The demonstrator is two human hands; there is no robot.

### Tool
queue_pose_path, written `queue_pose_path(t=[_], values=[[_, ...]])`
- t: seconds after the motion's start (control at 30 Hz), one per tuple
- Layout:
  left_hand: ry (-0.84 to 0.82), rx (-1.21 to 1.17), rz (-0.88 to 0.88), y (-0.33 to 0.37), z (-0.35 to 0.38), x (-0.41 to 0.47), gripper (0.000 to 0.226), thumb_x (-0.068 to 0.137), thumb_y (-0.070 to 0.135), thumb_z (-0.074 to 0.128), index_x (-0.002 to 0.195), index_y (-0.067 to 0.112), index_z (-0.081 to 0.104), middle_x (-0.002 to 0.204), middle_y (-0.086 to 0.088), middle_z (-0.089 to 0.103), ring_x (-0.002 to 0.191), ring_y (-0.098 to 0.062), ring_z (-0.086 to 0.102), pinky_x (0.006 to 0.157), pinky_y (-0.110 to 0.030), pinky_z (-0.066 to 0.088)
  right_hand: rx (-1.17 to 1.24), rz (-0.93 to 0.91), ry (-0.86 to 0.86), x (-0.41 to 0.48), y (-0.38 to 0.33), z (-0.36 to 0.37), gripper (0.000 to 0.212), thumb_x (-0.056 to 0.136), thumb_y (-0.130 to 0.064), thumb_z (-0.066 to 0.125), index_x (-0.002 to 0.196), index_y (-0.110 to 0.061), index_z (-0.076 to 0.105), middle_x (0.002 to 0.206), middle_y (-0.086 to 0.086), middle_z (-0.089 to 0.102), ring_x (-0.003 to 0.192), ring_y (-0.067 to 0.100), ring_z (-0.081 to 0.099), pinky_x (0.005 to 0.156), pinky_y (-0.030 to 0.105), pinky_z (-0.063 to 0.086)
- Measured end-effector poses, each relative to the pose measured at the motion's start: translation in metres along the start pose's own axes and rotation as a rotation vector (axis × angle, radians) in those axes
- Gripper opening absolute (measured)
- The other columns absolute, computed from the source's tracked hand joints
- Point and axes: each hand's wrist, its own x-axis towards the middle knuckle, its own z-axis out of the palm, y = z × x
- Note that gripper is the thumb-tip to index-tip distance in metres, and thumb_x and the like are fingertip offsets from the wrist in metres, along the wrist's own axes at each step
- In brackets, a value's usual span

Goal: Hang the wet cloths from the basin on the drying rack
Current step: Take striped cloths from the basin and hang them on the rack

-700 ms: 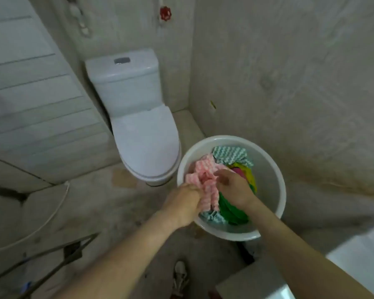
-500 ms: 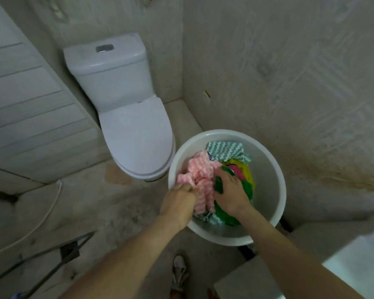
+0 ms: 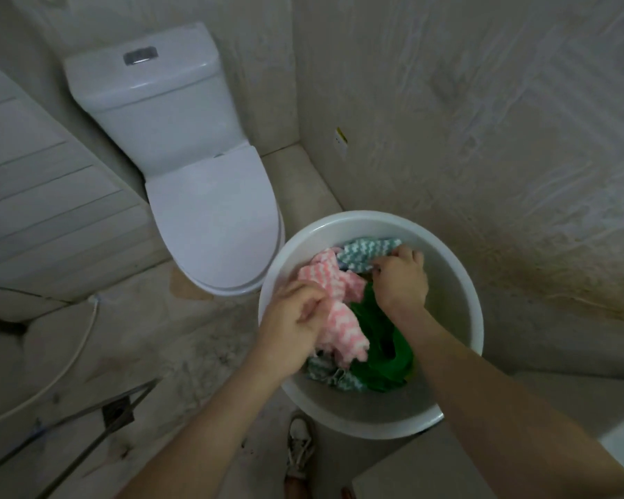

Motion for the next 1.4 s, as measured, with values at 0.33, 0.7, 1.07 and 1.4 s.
queue_pose_path(t=[0.33, 0.7, 1.07, 1.4], values=[[-0.091, 0.200, -0.327, -0.029, 0.018, 0.056, 0.038, 0.087, 0.045, 0.055, 0.101, 0.011, 0.057, 0.093, -0.013, 0.064, 0.078, -0.025, 0.062, 0.070, -0.029, 0.048, 1.840, 0.466, -0.085, -0.046, 0.005, -0.059, 0.021, 0.097, -0.016, 0.051, 0.108, -0.005, 0.065, 0.098, 0.007, 0.072, 0.090, 0.018, 0.069, 0.065, 0.030, 0.058], [0.159, -0.366, -0.427, 0.022, -0.002, 0.029, 0.035, 0.081, 0.032, 0.065, 0.066, 0.001, 0.058, 0.060, -0.005, 0.046, 0.058, -0.015, 0.043, 0.060, -0.028, 0.035, 2.124, 0.646, -0.358, -0.076, -0.007, -0.069, 0.020, 0.093, -0.002, 0.039, 0.099, -0.004, 0.058, 0.098, 0.010, 0.064, 0.092, 0.022, 0.063, 0.056, 0.027, 0.058], [0.040, -0.743, -0.401, 0.064, -0.055, -0.001, 0.035, 0.063, 0.018, 0.077, 0.093, 0.005, 0.066, 0.091, -0.017, 0.069, 0.088, -0.030, 0.063, 0.086, -0.042, 0.052, 0.869, -0.193, 0.071, -0.094, -0.038, -0.103, 0.032, 0.084, 0.005, 0.061, 0.104, -0.020, 0.067, 0.084, -0.012, 0.068, 0.087, 0.004, 0.064, 0.081, 0.020, 0.054], [-0.029, -0.006, -0.325, 0.052, -0.023, -0.002, 0.014, 0.055, 0.028, 0.067, 0.069, 0.026, 0.065, 0.060, 0.011, 0.061, 0.065, -0.015, 0.061, 0.065, -0.028, 0.049, 0.969, -0.197, 0.119, -0.111, -0.044, -0.123, 0.027, 0.079, 0.005, 0.066, 0.086, -0.021, 0.066, 0.077, -0.007, 0.073, 0.081, 0.001, 0.067, 0.075, 0.023, 0.054]])
